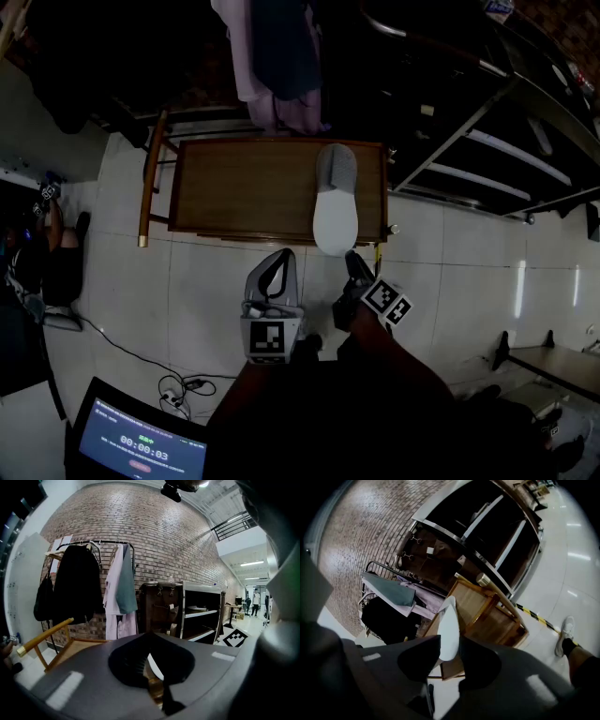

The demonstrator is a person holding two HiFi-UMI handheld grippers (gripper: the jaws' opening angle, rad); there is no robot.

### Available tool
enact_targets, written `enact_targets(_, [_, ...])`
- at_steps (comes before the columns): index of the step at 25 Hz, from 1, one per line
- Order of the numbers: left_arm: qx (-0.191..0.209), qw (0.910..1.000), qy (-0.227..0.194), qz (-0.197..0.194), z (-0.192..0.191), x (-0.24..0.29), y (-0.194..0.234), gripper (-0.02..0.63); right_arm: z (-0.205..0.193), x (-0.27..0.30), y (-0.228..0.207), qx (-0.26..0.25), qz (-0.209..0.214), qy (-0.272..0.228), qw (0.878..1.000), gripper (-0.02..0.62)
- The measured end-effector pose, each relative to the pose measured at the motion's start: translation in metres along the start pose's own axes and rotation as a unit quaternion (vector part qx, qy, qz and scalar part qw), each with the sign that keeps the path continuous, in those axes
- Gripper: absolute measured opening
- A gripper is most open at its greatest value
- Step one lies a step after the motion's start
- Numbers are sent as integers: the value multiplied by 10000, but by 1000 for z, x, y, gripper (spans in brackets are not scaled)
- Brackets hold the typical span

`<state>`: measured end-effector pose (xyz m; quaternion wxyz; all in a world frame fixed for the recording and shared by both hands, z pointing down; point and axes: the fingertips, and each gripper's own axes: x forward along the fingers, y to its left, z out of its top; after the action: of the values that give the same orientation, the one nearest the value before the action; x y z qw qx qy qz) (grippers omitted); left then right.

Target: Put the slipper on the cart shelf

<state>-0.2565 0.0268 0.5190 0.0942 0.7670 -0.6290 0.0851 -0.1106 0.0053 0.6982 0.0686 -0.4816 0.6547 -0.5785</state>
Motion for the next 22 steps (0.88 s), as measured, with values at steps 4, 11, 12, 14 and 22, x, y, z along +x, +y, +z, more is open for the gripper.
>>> enact_targets(4, [345, 9993, -105, -29, 6, -1, 1, 15, -3, 24, -15, 383, -46, 153, 9991, 149])
enact_targets(11, [333, 9994, -7, 112, -1, -10, 3, 15, -4, 60, -21, 773, -6, 406, 9962, 169])
enact_targets(12, [338, 9993, 11, 180, -1, -13, 8, 15, -6, 64, -20, 826, -1, 435, 9956, 169])
enact_targets(14, [330, 9988, 63, 350, -3, -19, 20, 15, -7, 71, -22, 929, -61, 473, 9945, 163])
enact_targets(22, [226, 9965, -63, 804, 0, -49, 61, 15, -11, 57, -8, 883, 103, 356, 9954, 73])
